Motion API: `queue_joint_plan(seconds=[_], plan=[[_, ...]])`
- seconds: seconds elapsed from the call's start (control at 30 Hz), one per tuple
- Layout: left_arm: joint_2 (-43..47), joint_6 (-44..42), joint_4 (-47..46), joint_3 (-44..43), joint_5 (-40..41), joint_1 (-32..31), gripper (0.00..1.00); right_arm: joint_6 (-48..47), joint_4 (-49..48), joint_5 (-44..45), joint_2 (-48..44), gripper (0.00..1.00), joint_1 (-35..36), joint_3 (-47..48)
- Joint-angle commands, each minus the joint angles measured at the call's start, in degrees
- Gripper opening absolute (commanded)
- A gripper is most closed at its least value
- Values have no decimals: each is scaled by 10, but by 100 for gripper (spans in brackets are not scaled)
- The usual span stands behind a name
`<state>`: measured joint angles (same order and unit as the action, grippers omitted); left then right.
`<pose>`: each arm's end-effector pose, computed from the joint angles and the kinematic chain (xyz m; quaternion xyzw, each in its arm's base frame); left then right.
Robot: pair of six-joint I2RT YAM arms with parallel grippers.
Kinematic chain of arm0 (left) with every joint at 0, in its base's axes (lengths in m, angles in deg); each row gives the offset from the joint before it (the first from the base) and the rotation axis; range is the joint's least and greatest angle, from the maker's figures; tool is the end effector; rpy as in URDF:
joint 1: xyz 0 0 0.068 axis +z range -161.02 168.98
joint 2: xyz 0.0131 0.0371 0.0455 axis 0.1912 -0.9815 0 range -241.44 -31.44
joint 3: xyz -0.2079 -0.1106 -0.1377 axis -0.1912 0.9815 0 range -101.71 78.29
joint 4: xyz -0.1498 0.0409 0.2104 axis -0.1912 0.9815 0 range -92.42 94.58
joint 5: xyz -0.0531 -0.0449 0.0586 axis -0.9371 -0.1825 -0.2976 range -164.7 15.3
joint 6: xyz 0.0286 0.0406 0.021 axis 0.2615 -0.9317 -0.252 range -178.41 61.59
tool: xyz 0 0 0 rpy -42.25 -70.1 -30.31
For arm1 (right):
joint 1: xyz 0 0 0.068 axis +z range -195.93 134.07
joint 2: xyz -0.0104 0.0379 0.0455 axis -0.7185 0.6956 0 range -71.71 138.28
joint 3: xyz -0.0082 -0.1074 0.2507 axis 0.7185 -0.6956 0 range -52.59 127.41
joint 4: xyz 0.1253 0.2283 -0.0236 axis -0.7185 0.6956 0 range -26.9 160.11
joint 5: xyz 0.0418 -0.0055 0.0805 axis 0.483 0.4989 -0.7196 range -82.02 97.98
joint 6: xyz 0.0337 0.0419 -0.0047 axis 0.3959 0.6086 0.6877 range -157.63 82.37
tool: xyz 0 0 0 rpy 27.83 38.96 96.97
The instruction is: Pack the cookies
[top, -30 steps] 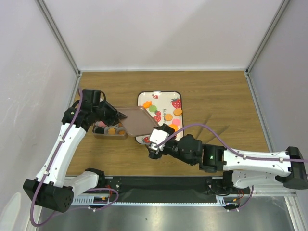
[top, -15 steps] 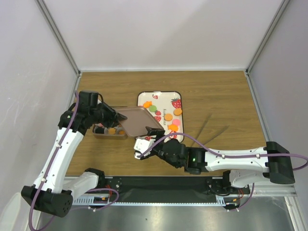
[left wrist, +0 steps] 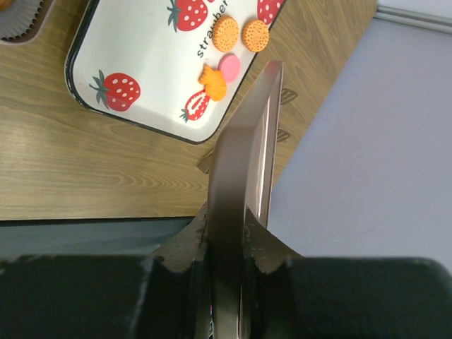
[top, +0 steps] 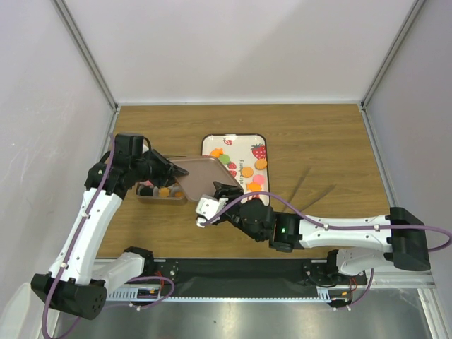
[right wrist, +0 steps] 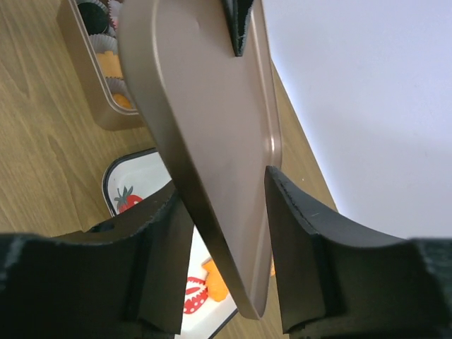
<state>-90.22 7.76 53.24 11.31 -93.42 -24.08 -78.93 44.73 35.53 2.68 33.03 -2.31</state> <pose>0.1825 -0.0541 0.3542 -0.3583 0.8488 -0.3450 0.1791 0.0741 0.2934 0.3118 -0.5450 0.4973 0.0431 0.6737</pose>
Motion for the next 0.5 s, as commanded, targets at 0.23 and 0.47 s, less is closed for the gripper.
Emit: queue_joint_plan(seconds=[0.23,0.47], plan=[[12,7,-38,-14,-49,5,3,-18,-26,-2,11,38,1,38],[14,-1,-42,-21,-60,4,14,-27,-27,10,20,20,2,47]])
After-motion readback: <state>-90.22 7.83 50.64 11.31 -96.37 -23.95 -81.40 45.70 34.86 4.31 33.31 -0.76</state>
